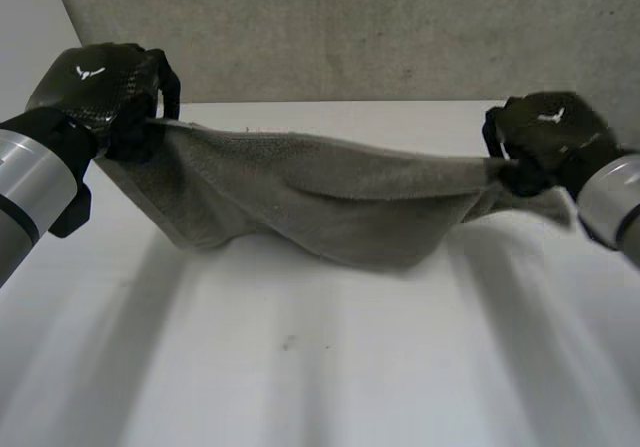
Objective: Fold the towel.
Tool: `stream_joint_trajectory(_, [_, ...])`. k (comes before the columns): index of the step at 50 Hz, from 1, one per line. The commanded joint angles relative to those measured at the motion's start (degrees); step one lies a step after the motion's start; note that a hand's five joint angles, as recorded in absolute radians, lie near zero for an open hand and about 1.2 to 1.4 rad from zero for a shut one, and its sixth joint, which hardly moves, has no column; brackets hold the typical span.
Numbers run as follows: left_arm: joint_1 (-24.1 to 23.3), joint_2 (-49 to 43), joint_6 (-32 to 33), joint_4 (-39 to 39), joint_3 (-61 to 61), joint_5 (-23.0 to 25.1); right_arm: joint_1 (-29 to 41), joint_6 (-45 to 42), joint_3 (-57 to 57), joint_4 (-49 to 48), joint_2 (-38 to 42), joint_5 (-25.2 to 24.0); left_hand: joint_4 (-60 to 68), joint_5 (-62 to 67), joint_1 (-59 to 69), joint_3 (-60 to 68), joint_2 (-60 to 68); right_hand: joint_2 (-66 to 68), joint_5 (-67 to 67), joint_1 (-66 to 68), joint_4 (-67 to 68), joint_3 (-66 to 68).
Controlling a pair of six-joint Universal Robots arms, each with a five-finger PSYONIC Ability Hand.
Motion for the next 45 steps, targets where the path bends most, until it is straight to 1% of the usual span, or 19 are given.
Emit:
stream_joint_trajectory(1, [0.95, -0.23, 0.43, -5.86, -2.62, 0.15, -1.19, -9.94, -8.77, 26.72, -3.17, -7.57, 10.2, 11.01, 12.25, 10.34, 10.27, 12.52, 14.36, 25.14, 11.82, 12.28])
stream_joint_trajectory(5, [2.53, -0.4, 1.3, -9.02, -5.08, 0.41, -1.02, -20.3, -9.76, 38.35, -2.91, -7.92, 10.2, 11.01, 12.25, 10.34, 10.27, 12.52, 14.36, 25.14, 11.82, 12.28])
stream_joint_trajectory(7, [3.42, -0.76, 2.28, -10.45, -6.15, 0.68, -0.58, -24.34, -9.14, 40.29, -2.56, -7.75, 10.2, 11.01, 12.25, 10.34, 10.27, 12.52, 14.36, 25.14, 11.82, 12.28])
stream_joint_trajectory(11, [4.3, -1.99, 5.09, -11.5, -8.52, 0.68, -0.49, -29.3, -6.94, 40.75, -0.1, -7.31, 10.2, 11.01, 12.25, 10.34, 10.27, 12.52, 14.36, 25.14, 11.82, 12.28])
stream_joint_trajectory(13, [4.04, -6.97, 7.98, -10.45, -10.01, 0.59, -0.31, -29.65, -6.06, 40.05, 6.9, -6.52, 10.2, 11.01, 12.25, 10.34, 10.27, 12.52, 14.36, 25.14, 11.82, 12.28])
stream_joint_trajectory(17, [4.04, -13.21, 9.65, -9.22, -9.06, 0.59, 0.3, -29.83, -7.82, 37.85, 12.65, -5.11, 10.2, 11.01, 12.25, 10.34, 10.27, 12.52, 14.36, 25.14, 11.82, 12.28])
stream_joint_trajectory(19, [3.86, -16.4, 10.1, -8.25, -7.11, 0.41, 2.4, -29.48, -12.37, 34.53, 17.63, -1.0, 10.2, 11.01, 12.25, 10.34, 10.27, 12.52, 14.36, 25.14, 11.82, 12.28])
stream_joint_trajectory(20, [3.51, -18.92, 10.27, -7.29, -4.85, 0.41, 2.41, -29.48, -12.39, 34.51, 17.66, -0.98, 10.2, 11.01, 12.25, 10.34, 10.27, 12.52, 14.36, 25.14, 11.82, 12.28])
stream_joint_trajectory(22, [3.24, -21.32, 10.45, -6.49, -2.02, 0.41, 4.95, -28.51, -19.21, 30.4, 21.95, 4.27, 10.2, 11.01, 12.25, 10.34, 10.27, 12.52, 14.36, 25.14, 11.82, 12.28])
stream_joint_trajectory(25, [2.98, -25.78, 10.36, -3.43, 8.38, 0.24, 5.84, -27.63, -23.2, 27.66, 23.11, 6.67, 10.2, 11.01, 12.25, 10.34, 10.27, 12.52, 14.36, 25.14, 11.82, 12.28])
stream_joint_trajectory(27, [2.89, -27.48, 10.28, -1.66, 13.63, -0.03, 6.98, -24.22, -32.11, 19.18, 23.98, 10.08, 10.2, 11.01, 12.25, 10.34, 10.27, 12.52, 14.36, 25.14, 11.82, 12.28])
stream_joint_trajectory(28, [2.54, -28.43, 10.28, -0.18, 17.98, -0.11, 6.98, -24.2, -32.17, 19.13, 23.99, 10.1, 10.2, 11.01, 12.25, 10.34, 10.27, 12.52, 14.36, 25.14, 11.82, 12.28])
stream_joint_trajectory(30, [0.88, -29.76, 9.49, 4.12, 29.3, -0.47, 7.33, -19.92, -38.99, 7.24, 23.11, 11.5, 10.2, 11.01, 12.25, 10.34, 10.27, 12.52, 14.36, 25.14, 11.82, 12.28])
stream_joint_trajectory(31, [0.87, -29.76, 9.48, 4.14, 29.36, -0.47, 7.33, -19.9, -39.02, 7.18, 23.11, 11.5, 10.2, 11.01, 12.25, 10.34, 10.27, 12.52, 14.36, 25.14, 11.82, 12.28])
stream_joint_trajectory(34, [-0.45, -29.67, 8.78, 9.68, 38.06, -2.84, 7.6, -14.02, -40.0, -11.31, 17.59, 12.29, 10.2, 11.01, 12.25, 10.34, 10.27, 12.52, 14.36, 25.14, 11.82, 12.28])
stream_joint_trajectory(36, [-0.97, -28.62, 7.64, 17.03, 41.65, -6.25, 7.6, -13.05, -38.6, -15.72, 15.92, 12.12, 10.2, 11.01, 12.25, 10.34, 10.27, 12.52, 14.36, 25.14, 11.82, 12.28])
stream_joint_trajectory(37, [-0.98, -28.62, 7.64, 17.06, 41.66, -6.27, 7.6, -13.04, -38.58, -15.76, 15.9, 12.12, 10.2, 11.01, 12.25, 10.34, 10.27, 12.52, 14.36, 25.14, 11.82, 12.28])
stream_joint_trajectory(39, [-0.98, -26.43, 5.63, 23.71, 41.15, -8.37, 7.6, -12.87, -35.26, -20.05, 14.15, 11.51, 10.2, 11.01, 12.25, 10.34, 10.27, 12.52, 14.36, 25.14, 11.82, 12.28])
stream_joint_trajectory(45, [-0.8, -24.66, 3.68, 24.97, 33.75, -8.2, 7.77, -12.95, -28.76, -17.01, 12.91, 10.01, 10.2, 11.01, 12.25, 10.34, 10.27, 12.52, 14.36, 25.14, 11.82, 12.28])
